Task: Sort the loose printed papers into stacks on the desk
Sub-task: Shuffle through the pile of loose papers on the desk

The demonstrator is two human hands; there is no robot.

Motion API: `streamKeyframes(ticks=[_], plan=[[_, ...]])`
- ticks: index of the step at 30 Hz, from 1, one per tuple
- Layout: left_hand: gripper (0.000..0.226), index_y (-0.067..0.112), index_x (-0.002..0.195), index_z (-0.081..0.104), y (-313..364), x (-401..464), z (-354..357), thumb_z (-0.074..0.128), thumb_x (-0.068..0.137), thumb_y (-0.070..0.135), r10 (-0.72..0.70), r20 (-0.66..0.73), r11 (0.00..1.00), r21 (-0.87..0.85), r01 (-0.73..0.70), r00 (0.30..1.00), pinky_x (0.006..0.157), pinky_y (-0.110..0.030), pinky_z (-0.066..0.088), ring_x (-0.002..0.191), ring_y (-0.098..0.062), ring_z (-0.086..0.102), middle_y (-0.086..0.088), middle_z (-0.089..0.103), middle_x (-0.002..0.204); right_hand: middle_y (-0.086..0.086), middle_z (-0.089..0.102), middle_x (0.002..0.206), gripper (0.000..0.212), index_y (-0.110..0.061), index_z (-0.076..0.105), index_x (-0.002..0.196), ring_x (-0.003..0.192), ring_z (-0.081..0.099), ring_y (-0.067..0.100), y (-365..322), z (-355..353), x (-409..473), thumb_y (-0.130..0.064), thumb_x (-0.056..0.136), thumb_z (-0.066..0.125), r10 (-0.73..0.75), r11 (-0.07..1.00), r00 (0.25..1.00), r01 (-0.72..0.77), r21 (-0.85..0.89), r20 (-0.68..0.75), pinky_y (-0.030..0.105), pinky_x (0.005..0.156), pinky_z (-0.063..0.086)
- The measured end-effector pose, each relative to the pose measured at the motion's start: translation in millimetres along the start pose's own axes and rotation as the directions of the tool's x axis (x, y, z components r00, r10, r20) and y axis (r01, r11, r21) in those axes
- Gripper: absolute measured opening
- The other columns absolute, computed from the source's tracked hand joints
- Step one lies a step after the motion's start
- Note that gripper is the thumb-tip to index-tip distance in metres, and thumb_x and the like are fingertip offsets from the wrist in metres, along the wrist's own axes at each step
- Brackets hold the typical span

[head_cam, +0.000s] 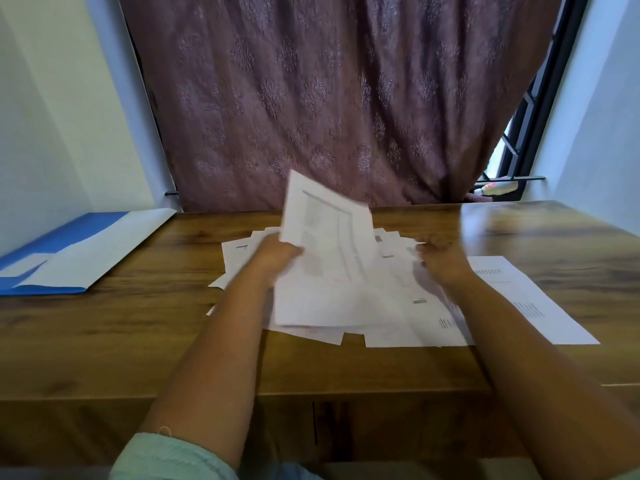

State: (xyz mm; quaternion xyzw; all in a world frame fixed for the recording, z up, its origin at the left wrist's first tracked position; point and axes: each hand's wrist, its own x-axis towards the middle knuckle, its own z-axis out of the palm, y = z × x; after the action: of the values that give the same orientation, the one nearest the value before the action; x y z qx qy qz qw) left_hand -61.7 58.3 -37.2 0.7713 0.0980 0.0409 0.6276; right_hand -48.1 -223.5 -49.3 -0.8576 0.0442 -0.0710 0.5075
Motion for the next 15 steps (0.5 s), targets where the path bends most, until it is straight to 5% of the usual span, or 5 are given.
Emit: streamKeyframes(ticks=[4,6,10,15], plan=[[0.038,-0.002,0.128,0.058,-17.2,27.8,-58.0,0.059,0.091,-0.005,0.041,-0.187,0.954,-0.285,-0.094,0.981,0.102,-0.056,0.046,0.113,-0.037,0.062,-0.018,0.062,0.129,-0.004,0.057,0.086,0.006,-0.012,0.058,0.090,0.086,0.057,0.017,5.9,-12.5,-9.7,-0.017,0.093,0.061,-0.159,0.937,0.979,0.109,-0.333,-0.128,0.020,0.068,0.037],[0.037,0.003,0.129,0.058,-29.4,35.9,-80.4,0.062,0.093,0.002,-0.029,-0.206,0.941,-0.335,-0.042,0.978,0.096,-0.055,0.050,0.111,-0.037,0.063,-0.016,0.062,0.130,-0.007,0.059,0.081,0.035,-0.016,0.061,0.086,0.080,0.058,0.011,7.9,-11.9,-13.6,-0.046,0.078,0.076,-0.118,0.917,0.993,0.099,-0.387,-0.026,0.018,0.059,0.037],[0.028,0.014,0.122,0.060,-30.7,27.3,-96.4,0.062,0.095,0.013,-0.140,-0.171,0.858,-0.512,0.034,0.975,0.089,-0.053,0.053,0.110,-0.033,0.065,-0.010,0.067,0.124,0.002,0.061,0.108,0.086,-0.014,0.059,0.113,0.101,0.056,0.019,0.2,-5.6,-12.4,-0.075,0.055,0.076,-0.023,0.768,0.988,0.115,-0.630,0.152,0.028,0.082,0.045],[0.017,0.018,0.111,0.063,-17.9,7.2,-78.2,0.061,0.095,0.013,-0.163,-0.087,0.789,-0.609,0.077,0.983,0.088,-0.053,0.054,0.106,-0.031,0.067,-0.010,0.070,0.116,0.010,0.053,0.135,0.103,-0.007,0.045,0.136,0.123,0.049,0.025,-13.1,-3.4,-13.1,-0.071,0.061,0.074,0.061,0.702,0.983,0.083,-0.707,0.176,0.029,0.089,0.039]])
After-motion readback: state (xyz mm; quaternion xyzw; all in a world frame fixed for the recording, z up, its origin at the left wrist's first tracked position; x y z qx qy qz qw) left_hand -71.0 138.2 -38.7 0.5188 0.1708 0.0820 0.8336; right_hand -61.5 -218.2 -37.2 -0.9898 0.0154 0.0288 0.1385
